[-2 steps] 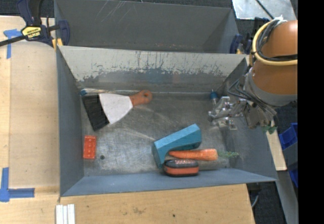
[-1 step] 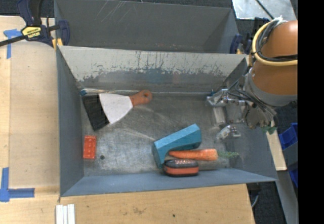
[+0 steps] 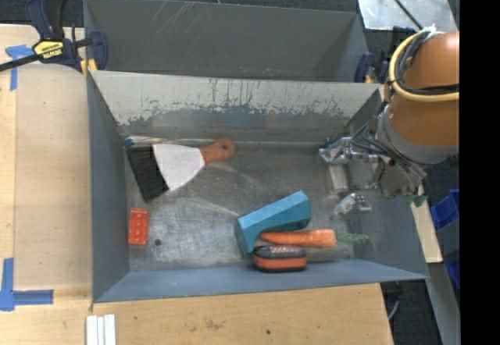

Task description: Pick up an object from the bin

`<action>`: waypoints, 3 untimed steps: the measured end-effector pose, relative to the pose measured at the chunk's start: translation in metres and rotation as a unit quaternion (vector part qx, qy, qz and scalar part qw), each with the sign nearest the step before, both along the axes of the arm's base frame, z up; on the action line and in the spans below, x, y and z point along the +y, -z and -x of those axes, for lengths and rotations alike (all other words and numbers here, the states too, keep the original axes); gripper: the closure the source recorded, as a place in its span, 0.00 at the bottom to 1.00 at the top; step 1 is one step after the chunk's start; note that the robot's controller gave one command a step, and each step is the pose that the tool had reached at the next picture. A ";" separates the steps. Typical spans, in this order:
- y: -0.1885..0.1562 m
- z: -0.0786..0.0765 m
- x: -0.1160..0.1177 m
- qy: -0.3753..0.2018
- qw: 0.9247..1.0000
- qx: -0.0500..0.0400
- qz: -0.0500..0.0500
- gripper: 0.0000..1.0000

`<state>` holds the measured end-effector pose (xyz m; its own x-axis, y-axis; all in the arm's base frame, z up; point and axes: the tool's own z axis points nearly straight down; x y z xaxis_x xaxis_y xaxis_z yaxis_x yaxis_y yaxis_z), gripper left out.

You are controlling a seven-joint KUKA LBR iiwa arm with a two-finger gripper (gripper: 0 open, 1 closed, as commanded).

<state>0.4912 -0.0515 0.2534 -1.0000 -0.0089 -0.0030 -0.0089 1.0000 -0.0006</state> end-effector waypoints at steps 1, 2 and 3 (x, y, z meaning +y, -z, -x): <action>0.054 -0.006 0.016 -0.007 1.000 -0.004 0.000 0.00; 0.106 -0.022 0.034 -0.079 0.997 -0.001 0.000 0.00; 0.169 -0.040 0.032 -0.156 0.987 -0.022 0.001 1.00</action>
Offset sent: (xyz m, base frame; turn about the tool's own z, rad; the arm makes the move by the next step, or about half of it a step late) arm 0.0312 0.0463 -0.1366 -0.2275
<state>0.5312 -0.0200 0.0849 -0.9473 -0.3172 -0.0452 -0.3171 0.9483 -0.0099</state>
